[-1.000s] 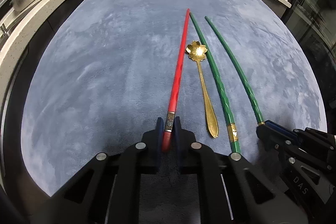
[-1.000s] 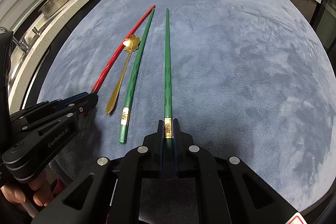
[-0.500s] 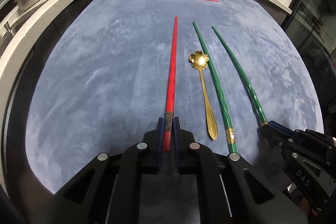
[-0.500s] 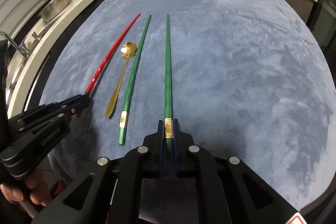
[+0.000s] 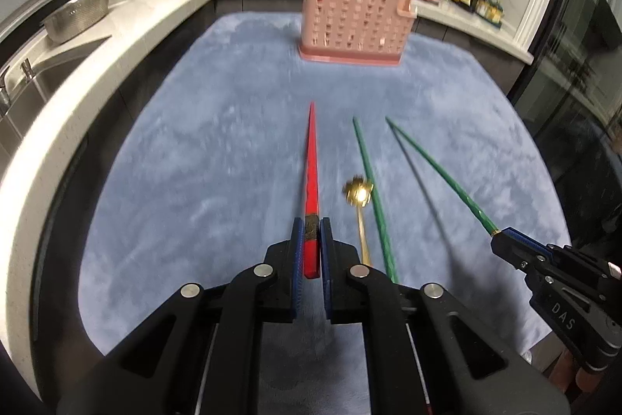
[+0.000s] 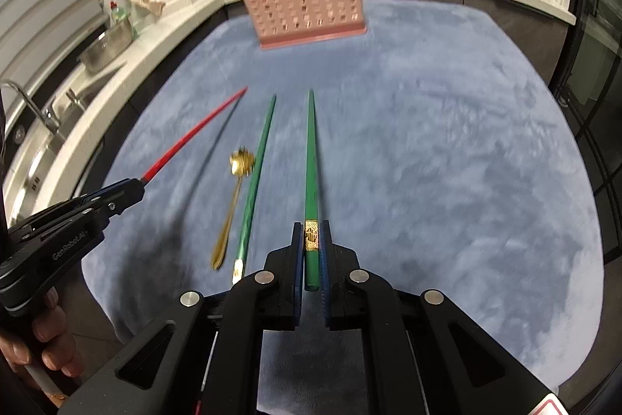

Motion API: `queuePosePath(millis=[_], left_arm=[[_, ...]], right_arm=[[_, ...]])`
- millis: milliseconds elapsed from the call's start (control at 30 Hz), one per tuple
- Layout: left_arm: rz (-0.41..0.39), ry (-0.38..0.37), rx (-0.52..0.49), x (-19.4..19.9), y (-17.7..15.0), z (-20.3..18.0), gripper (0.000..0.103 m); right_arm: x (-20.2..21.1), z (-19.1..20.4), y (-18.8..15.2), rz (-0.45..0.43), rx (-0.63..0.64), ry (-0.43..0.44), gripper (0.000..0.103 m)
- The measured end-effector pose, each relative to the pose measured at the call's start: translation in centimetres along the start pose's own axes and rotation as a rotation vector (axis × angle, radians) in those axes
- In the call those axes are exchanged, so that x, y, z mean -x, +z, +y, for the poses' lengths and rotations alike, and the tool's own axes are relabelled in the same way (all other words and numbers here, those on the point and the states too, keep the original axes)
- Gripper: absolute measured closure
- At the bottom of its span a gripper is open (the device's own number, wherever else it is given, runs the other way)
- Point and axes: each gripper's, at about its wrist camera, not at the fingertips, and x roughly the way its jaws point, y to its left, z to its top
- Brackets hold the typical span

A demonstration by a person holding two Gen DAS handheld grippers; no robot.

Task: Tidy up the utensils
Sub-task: 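Lift both chopsticks and carry them toward the pink holder with both tools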

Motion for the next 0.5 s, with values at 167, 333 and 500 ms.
queuePosePath(millis=[167,333,500], left_arm=[[-0.053,-0.007,0.010,1.7,2.2,0.1,0.096],[-0.110,-0.007,0.011,3.3,4.7,0.3,0.096],[-0.166,0.007,0.014,4.3,7.7,0.6,0.096]], right_arm=[[2.0,-0.4,2.5,-0.069,-0.017,0.008,0.096],[4.2,-0.7,5.2,-0.148,-0.023,0.012,0.096],[6.0,-1.2,8.2,-0.218,-0.035,0.024,0.096]])
